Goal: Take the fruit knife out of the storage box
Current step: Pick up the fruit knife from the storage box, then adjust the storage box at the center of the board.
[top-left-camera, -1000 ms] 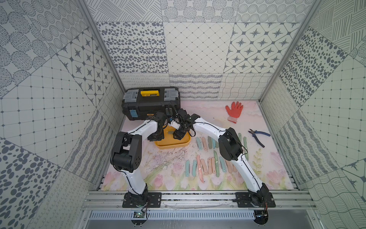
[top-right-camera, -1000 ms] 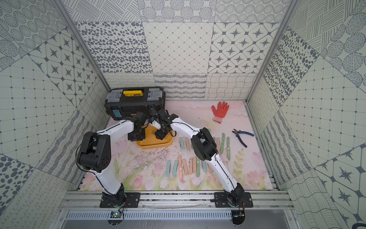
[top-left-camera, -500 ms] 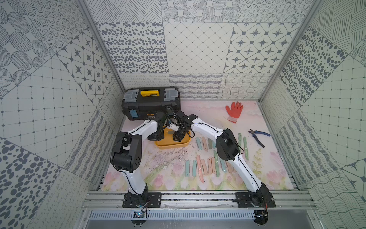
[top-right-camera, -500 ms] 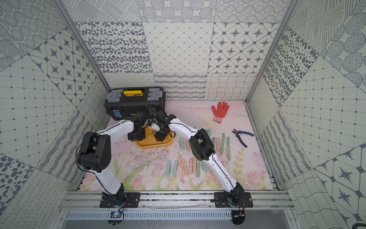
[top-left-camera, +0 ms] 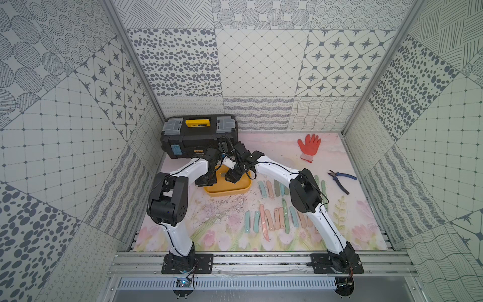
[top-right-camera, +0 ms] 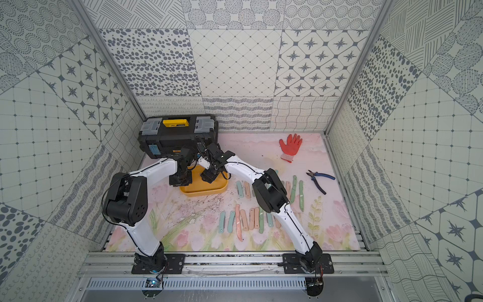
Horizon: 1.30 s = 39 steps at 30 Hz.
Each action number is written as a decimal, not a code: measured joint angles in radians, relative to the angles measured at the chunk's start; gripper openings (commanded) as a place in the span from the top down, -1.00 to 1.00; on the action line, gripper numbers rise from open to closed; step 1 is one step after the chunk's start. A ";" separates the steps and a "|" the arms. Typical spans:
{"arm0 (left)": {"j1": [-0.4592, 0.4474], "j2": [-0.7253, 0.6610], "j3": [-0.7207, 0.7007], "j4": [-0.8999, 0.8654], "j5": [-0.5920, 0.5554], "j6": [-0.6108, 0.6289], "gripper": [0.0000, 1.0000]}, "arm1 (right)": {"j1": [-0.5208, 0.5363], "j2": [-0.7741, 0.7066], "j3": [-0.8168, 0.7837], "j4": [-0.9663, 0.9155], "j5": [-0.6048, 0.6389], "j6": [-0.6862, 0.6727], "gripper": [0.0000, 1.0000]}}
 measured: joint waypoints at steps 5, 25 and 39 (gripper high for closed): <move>0.000 -0.002 0.000 -0.002 0.000 -0.003 0.40 | 0.000 0.100 0.130 -0.041 0.003 0.001 -0.46; 0.001 -0.008 -0.002 -0.002 0.000 -0.008 0.41 | 0.007 0.106 0.143 -0.183 0.085 0.028 -0.39; 0.001 -0.006 -0.002 -0.002 0.001 -0.008 0.43 | 0.012 0.117 0.229 -0.303 0.145 0.152 -0.41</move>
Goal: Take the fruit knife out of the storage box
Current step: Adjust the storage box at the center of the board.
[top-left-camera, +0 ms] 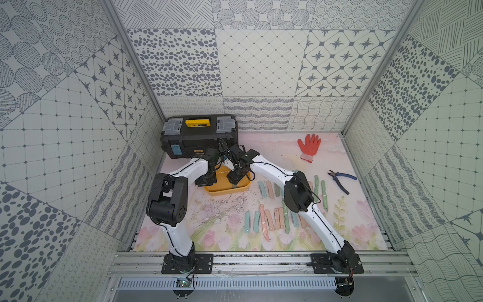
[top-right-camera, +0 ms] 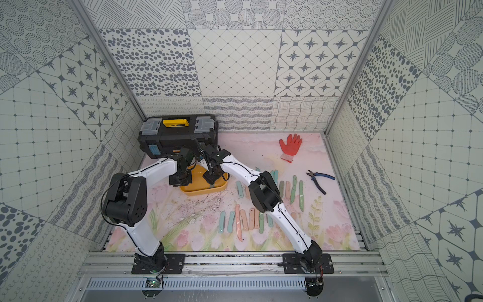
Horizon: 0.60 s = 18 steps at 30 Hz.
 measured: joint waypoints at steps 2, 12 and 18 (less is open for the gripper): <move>0.000 0.000 0.000 0.000 0.000 0.000 0.42 | -0.001 -0.005 0.031 -0.018 -0.001 0.011 -0.42; 0.000 0.000 0.000 0.000 0.000 0.000 0.43 | -0.021 -0.026 0.229 -0.209 -0.081 0.113 -0.35; 0.000 0.000 0.000 0.000 0.000 0.000 0.44 | -0.021 0.000 0.226 -0.257 -0.088 0.204 -0.31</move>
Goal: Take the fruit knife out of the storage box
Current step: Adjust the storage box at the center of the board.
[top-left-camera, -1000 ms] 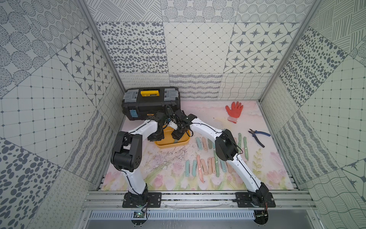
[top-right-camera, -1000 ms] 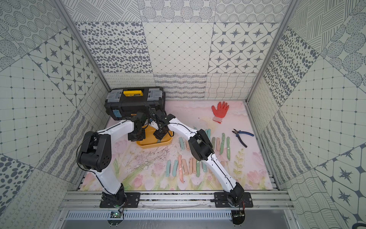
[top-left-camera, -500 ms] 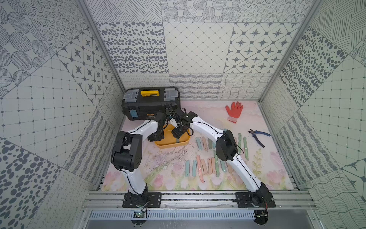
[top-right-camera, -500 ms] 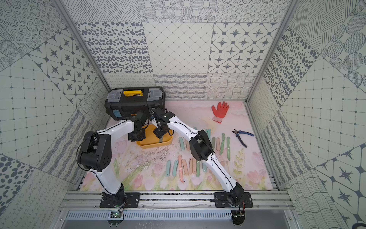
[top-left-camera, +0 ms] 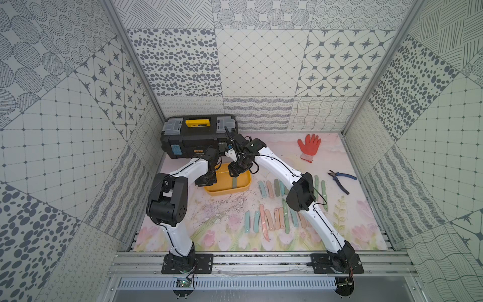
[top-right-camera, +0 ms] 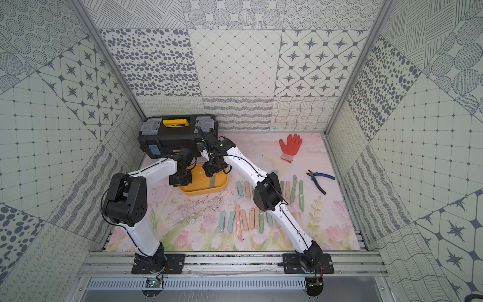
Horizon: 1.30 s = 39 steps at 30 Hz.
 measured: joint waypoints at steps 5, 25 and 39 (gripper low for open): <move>0.000 0.000 0.000 0.000 0.000 0.000 0.44 | 0.005 0.033 -0.009 -0.003 0.002 0.068 -0.30; -0.004 0.000 0.000 0.000 0.000 -0.003 0.45 | 0.033 0.121 -0.001 0.024 0.029 0.192 -0.27; -0.005 0.001 0.000 0.000 0.000 -0.003 0.50 | 0.040 0.146 0.029 0.023 0.183 0.188 0.21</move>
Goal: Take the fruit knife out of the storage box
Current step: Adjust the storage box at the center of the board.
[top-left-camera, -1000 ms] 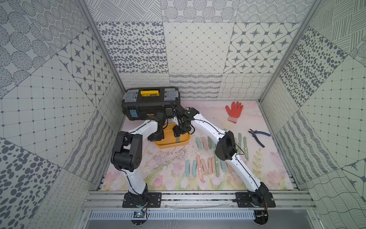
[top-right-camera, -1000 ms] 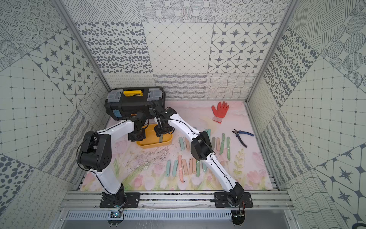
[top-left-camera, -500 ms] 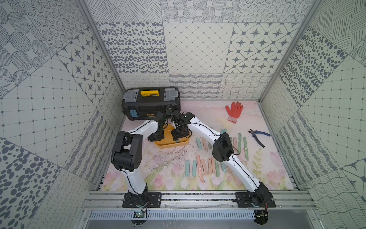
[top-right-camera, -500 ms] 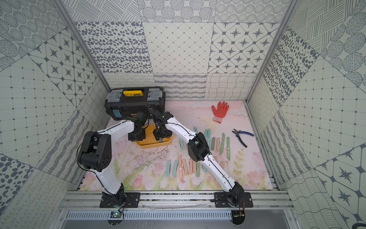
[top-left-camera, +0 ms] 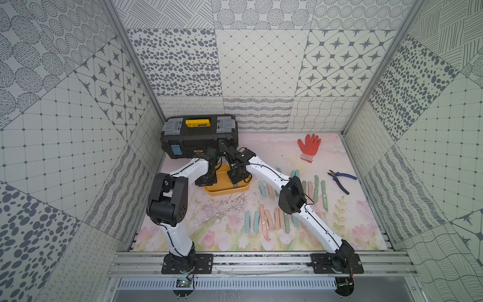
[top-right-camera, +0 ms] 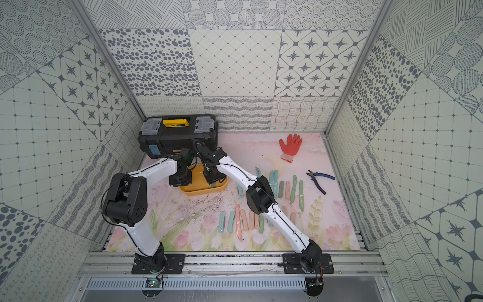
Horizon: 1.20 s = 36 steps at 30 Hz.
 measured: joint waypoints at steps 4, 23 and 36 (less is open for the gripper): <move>-0.005 0.000 0.000 0.000 0.000 0.001 0.57 | -0.006 -0.040 -0.079 0.023 0.024 -0.005 0.30; -0.033 -0.002 0.000 0.003 0.008 0.003 0.64 | -0.017 -0.206 -0.389 0.179 0.010 -0.025 0.15; -0.035 -0.001 0.000 0.004 0.007 0.003 0.64 | -0.018 -0.162 -0.267 0.130 0.008 -0.027 0.01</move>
